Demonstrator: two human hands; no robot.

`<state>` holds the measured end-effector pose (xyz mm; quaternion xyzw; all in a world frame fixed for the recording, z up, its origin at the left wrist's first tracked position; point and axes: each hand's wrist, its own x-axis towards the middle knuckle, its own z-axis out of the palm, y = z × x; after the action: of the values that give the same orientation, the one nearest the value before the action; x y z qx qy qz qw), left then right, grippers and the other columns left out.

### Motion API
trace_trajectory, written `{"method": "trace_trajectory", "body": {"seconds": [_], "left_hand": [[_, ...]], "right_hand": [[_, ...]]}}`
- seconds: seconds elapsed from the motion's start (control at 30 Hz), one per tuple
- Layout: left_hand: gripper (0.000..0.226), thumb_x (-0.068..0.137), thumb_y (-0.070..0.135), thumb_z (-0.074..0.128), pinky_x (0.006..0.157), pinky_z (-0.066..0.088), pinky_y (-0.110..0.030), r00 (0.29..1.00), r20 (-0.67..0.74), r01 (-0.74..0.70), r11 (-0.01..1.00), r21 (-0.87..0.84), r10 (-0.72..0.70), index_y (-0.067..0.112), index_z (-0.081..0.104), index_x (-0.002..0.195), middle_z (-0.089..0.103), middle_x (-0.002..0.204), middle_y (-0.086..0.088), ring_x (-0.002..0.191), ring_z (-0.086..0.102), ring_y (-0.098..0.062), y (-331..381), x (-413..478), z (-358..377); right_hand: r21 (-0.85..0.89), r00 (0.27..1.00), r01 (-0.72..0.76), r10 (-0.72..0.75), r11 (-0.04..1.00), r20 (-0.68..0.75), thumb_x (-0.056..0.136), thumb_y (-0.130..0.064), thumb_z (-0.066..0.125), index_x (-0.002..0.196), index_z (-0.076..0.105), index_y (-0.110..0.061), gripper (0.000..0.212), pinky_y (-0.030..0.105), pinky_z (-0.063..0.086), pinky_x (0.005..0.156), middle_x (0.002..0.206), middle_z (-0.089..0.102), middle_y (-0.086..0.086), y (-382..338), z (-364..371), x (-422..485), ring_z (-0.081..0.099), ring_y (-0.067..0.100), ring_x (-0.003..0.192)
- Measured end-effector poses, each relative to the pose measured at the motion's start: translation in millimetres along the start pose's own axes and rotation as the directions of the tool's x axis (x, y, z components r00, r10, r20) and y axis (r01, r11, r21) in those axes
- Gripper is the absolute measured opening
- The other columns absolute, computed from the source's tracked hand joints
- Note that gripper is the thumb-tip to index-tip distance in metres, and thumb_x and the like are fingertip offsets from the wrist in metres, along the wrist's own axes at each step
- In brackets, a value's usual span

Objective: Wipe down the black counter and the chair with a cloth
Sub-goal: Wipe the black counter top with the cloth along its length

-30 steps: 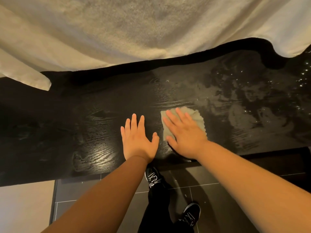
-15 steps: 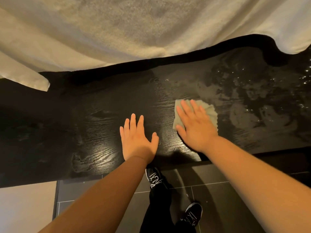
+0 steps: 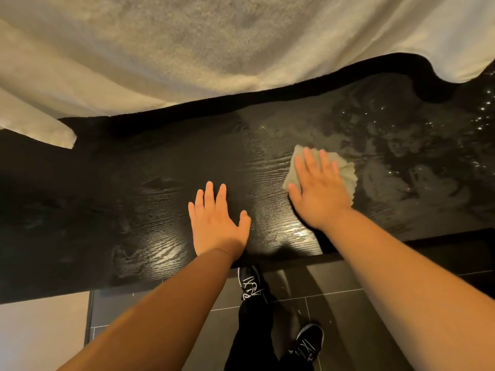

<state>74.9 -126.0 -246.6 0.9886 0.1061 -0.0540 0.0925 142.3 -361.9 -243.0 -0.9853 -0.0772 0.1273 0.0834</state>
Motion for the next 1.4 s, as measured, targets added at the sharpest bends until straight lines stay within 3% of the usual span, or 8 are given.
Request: {"method": "trace_trajectory", "body": {"seconds": [0.23,0.5,0.67,0.8,0.93,1.1,1.3,1.4], "left_hand": [[0.083,0.093,0.063,0.036,0.131,0.008,-0.054,1.0,0.007,0.0,1.0,0.013,0.0,0.026,0.023,0.166,0.012,0.176,-0.006,0.162,0.007,-0.031,0.7,0.8,0.2],[0.082,0.096,0.062,0.038,0.131,0.006,-0.054,1.0,0.011,-0.01,1.0,-0.011,0.01,0.026,0.021,0.167,0.01,0.177,-0.005,0.163,0.003,-0.029,-0.7,-0.6,-1.4],[0.082,0.097,0.062,0.036,0.131,0.005,-0.055,1.0,0.004,-0.022,1.0,-0.011,0.022,0.026,0.018,0.168,0.006,0.177,-0.003,0.163,-0.001,-0.027,-2.3,-1.9,0.6],[0.082,0.097,0.062,0.037,0.131,0.004,-0.055,1.0,0.01,-0.028,1.0,-0.011,0.028,0.025,0.019,0.168,0.007,0.177,-0.004,0.163,0.0,-0.028,-1.7,-1.0,0.1],[0.083,0.096,0.061,0.038,0.131,0.002,-0.055,0.999,0.027,-0.018,1.0,-0.023,0.018,0.025,0.018,0.168,0.005,0.177,-0.004,0.163,-0.001,-0.028,-2.0,-0.4,-0.5],[0.083,0.099,0.062,0.035,0.131,-0.004,-0.054,0.996,0.082,-0.026,1.0,-0.015,0.028,0.025,0.009,0.169,-0.004,0.178,-0.004,0.163,-0.008,-0.028,-1.7,1.0,-4.4],[0.082,0.1,0.061,0.038,0.129,-0.01,-0.054,0.988,0.145,-0.047,0.998,-0.05,0.054,0.026,0.011,0.169,-0.007,0.177,-0.005,0.163,-0.011,-0.028,-6.6,2.8,-12.2],[0.082,0.1,0.06,0.043,0.13,-0.01,-0.053,0.972,0.17,-0.162,0.987,-0.019,0.163,0.029,0.011,0.168,-0.006,0.177,-0.007,0.162,-0.011,-0.029,-9.5,17.5,-17.3]], "right_hand": [[-0.025,0.947,0.317,-0.314,0.948,0.073,0.101,-0.06,0.029,0.166,0.018,-0.023,0.076,0.051,0.005,0.13,0.174,0.01,0.0,-9.2,13.7,-38.2,0.003,0.03,0.161],[0.009,0.996,-0.011,0.01,1.0,0.09,0.106,-0.053,0.018,0.166,-0.009,-0.023,0.072,0.051,-0.009,0.127,0.173,-0.016,0.001,-27.5,-12.4,54.9,-0.018,0.033,0.158],[-0.031,0.959,0.278,-0.276,0.96,0.061,0.101,-0.053,0.027,0.167,0.016,-0.021,0.074,0.056,0.008,0.128,0.175,0.008,0.004,-48.6,9.8,-21.5,0.001,0.035,0.16],[-0.053,0.915,0.398,-0.392,0.916,0.098,0.1,-0.057,0.033,0.166,0.021,-0.024,0.074,0.05,0.006,0.13,0.174,0.01,-0.002,-37.4,15.9,-29.1,0.002,0.028,0.161],[-0.054,0.949,0.312,-0.308,0.949,0.074,0.098,-0.061,0.028,0.166,0.019,-0.026,0.077,0.054,0.011,0.128,0.174,0.012,-0.001,-30.9,4.0,24.4,0.004,0.029,0.161],[0.01,0.988,0.102,-0.103,0.995,0.117,0.107,-0.05,0.029,0.167,-0.001,-0.022,0.073,0.052,-0.004,0.129,0.174,-0.011,0.001,-54.4,-10.7,54.4,-0.013,0.031,0.159],[-0.019,0.95,0.269,-0.262,0.963,0.171,0.105,-0.058,0.027,0.167,0.005,-0.027,0.073,0.056,0.006,0.129,0.175,-0.004,0.0,-58.0,7.9,-29.0,-0.008,0.032,0.16],[-0.053,0.945,0.276,-0.26,0.96,0.199,0.103,-0.064,0.021,0.167,0.001,-0.032,0.074,0.056,0.005,0.128,0.175,-0.007,-0.004,-50.6,-0.3,-3.5,-0.007,0.03,0.16]]}}
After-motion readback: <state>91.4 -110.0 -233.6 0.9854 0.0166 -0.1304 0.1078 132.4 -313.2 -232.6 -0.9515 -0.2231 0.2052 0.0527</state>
